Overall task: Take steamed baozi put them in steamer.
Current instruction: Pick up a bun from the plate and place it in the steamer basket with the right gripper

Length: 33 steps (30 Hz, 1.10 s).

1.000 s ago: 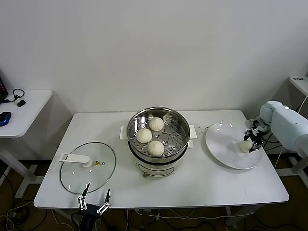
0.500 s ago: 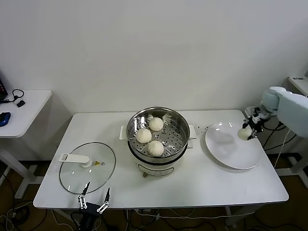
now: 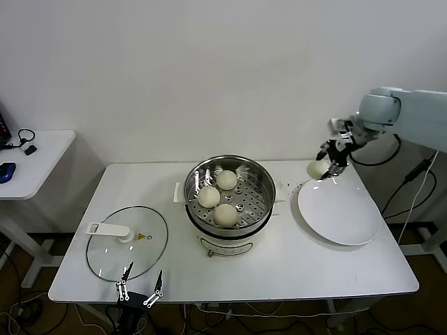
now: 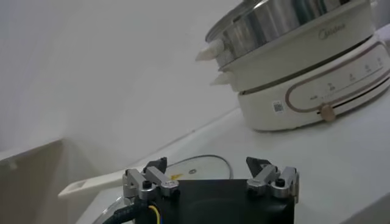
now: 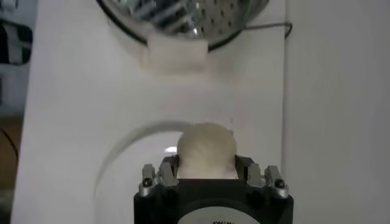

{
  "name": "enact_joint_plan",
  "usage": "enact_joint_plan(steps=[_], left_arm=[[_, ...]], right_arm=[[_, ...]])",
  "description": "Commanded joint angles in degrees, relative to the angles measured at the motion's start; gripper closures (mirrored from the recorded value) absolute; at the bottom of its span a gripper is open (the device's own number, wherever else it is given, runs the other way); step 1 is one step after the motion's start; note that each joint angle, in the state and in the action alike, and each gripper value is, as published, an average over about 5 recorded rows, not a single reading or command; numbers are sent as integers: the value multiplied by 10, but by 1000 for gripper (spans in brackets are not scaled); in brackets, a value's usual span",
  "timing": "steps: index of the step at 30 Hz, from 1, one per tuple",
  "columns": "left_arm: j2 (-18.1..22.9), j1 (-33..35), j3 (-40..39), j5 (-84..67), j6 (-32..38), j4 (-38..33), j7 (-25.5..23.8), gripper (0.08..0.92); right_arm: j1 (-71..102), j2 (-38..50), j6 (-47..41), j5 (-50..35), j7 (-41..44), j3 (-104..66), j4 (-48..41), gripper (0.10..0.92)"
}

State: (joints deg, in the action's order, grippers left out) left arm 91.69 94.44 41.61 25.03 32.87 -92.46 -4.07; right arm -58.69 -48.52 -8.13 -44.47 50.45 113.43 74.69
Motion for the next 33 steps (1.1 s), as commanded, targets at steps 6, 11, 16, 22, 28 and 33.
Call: enact_joint_plan(steps=[6, 11, 16, 22, 28, 33], left_arm=[[0, 2, 1, -2, -1, -7, -1, 177], [1, 2, 2, -2, -3, -8, -2, 177], [1, 3, 4, -2, -3, -9, -3, 177], [0, 3, 7, -2, -2, -8, -3, 177], [-2, 2, 12, -5, 0, -4, -2, 177], [-4, 1, 14, -10, 1, 0, -2, 177]], right_arm=[[-86, -111, -121, -205, -48, -2, 144, 406], [-30, -163, -132, -227, -45, -39, 91, 405], [24, -213, -131, -212, -28, -51, 31, 403], [66, -252, -120, -171, -6, -43, -39, 405], [95, -269, -113, -148, -1, -45, -73, 405], [105, -271, -110, -133, 3, -41, -79, 403]])
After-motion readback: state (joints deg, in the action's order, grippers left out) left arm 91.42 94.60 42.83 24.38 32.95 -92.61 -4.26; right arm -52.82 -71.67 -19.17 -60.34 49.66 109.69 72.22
